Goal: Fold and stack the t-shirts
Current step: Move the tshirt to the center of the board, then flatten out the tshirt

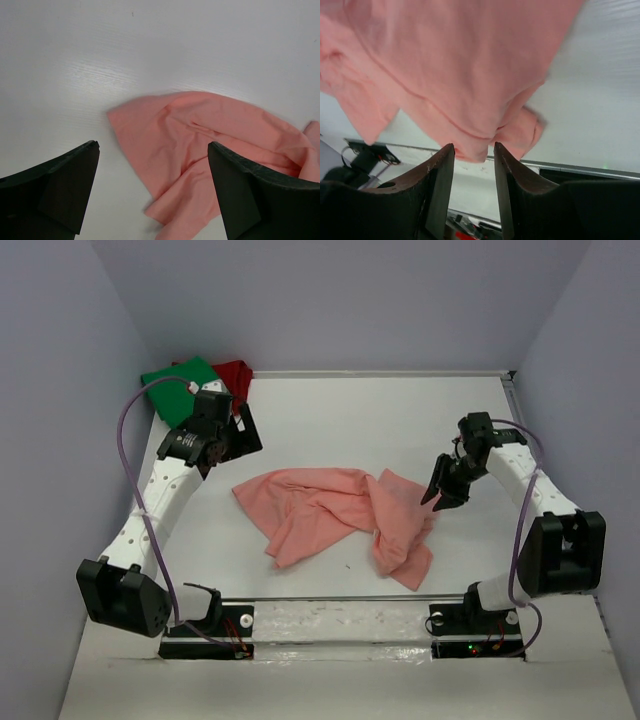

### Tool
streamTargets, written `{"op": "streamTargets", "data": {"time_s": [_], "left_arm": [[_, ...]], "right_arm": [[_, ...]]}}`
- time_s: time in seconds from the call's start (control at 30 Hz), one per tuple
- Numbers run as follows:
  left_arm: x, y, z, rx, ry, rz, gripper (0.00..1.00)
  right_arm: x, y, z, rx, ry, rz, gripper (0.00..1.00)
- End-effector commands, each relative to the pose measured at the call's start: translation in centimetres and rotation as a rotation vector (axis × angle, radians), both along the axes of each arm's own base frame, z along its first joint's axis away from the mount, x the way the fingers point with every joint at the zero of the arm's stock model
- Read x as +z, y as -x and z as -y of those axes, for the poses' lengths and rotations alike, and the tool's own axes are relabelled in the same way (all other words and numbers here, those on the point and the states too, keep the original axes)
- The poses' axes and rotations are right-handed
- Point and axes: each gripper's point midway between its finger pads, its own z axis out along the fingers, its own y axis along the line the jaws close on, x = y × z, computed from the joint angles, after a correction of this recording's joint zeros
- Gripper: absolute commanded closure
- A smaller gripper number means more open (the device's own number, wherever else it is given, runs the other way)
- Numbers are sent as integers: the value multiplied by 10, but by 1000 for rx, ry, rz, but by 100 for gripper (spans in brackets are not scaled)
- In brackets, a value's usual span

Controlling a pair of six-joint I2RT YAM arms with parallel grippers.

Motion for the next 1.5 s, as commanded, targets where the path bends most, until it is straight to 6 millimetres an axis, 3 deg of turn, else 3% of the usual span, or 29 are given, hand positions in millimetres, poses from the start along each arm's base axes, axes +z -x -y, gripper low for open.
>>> {"op": "streamTargets", "data": {"time_s": [0.0, 0.33, 0.5, 0.8, 1.0, 1.47], "left_arm": [[-5, 7, 11, -61, 42, 0, 1], [-6, 9, 5, -67, -8, -18, 1], [-6, 12, 1, -57, -22, -22, 1], [-14, 16, 1, -51, -21, -46, 1], [-15, 14, 1, -55, -24, -54, 1], [-13, 13, 0, -57, -39, -62, 1]], "right_arm": [[0, -44, 29, -203, -2, 193, 57], [-50, -85, 47, -294, 22, 137, 59], [-76, -83, 66, -342, 66, 84, 58], [-86, -77, 106, -416, 130, 80, 55], [-106, -60, 109, -417, 120, 31, 55], [-123, -62, 95, -439, 39, 22, 55]]}}
